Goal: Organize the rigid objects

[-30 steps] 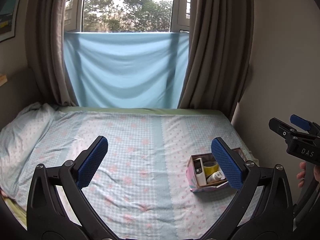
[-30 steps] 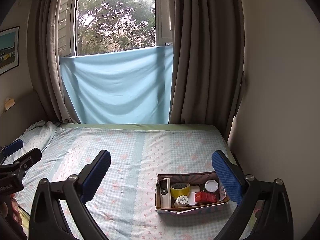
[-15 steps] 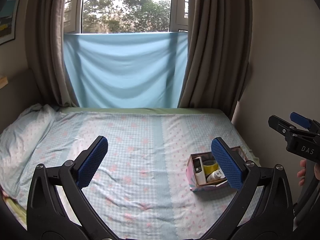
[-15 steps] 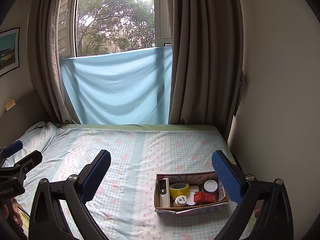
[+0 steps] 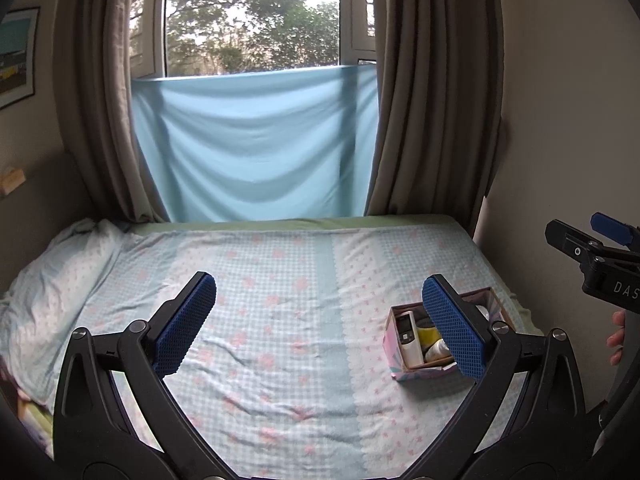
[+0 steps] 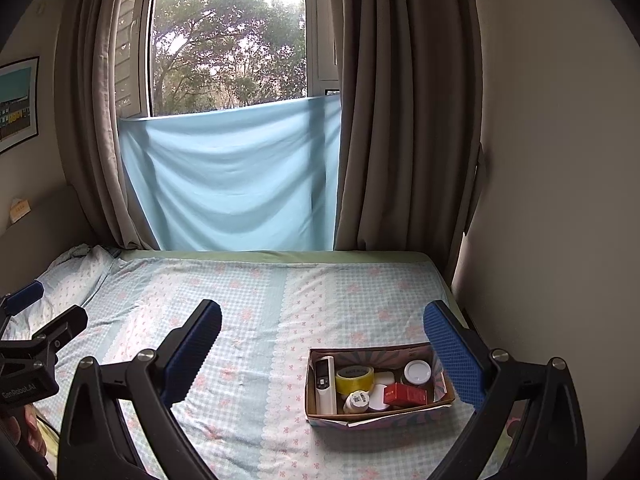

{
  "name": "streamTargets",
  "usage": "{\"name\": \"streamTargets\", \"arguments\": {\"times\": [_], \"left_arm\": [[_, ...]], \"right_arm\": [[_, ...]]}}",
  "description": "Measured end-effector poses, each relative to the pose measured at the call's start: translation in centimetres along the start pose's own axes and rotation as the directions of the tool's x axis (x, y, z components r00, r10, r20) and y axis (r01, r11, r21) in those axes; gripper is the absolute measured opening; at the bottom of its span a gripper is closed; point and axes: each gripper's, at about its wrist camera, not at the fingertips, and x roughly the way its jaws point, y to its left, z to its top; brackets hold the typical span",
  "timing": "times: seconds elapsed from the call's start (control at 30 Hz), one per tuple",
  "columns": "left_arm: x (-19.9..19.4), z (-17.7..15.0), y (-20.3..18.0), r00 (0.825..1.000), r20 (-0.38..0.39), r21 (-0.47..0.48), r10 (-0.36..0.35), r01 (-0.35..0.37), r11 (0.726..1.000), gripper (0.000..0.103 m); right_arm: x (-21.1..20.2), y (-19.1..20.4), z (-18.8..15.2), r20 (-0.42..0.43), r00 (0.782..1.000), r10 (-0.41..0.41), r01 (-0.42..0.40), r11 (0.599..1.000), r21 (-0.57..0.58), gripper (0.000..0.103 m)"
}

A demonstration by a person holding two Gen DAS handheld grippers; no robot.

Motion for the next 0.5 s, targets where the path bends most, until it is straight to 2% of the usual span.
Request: {"name": "streamTargets", "arguments": {"times": [0.23, 0.37, 0.5], "left_arm": [[-1.1, 0.0, -0.9, 0.995, 0.054, 0.0, 0.089, -0.089, 0.996, 0.103], [-1.4, -0.2, -1.1, 0.997, 0.065, -0.012, 0.045, -0.044, 0.999, 0.103], [-1.4, -0.3, -1.1, 0.997, 0.068, -0.018, 0.032, -0.031, 0.999, 0.103]], "right_arm": [[-0.2, -0.3, 0.0, 0.0, 1.0, 0.002, -0.002, 1.0, 0.007, 0.101], [-0.2, -0.4, 0.0, 0.002, 1.0, 0.003, -0.003, 1.0, 0.008, 0.101], [-0.3, -0.4, -0.1, 0.002, 1.0, 0.003, -0.003, 1.0, 0.012, 0.101]]}}
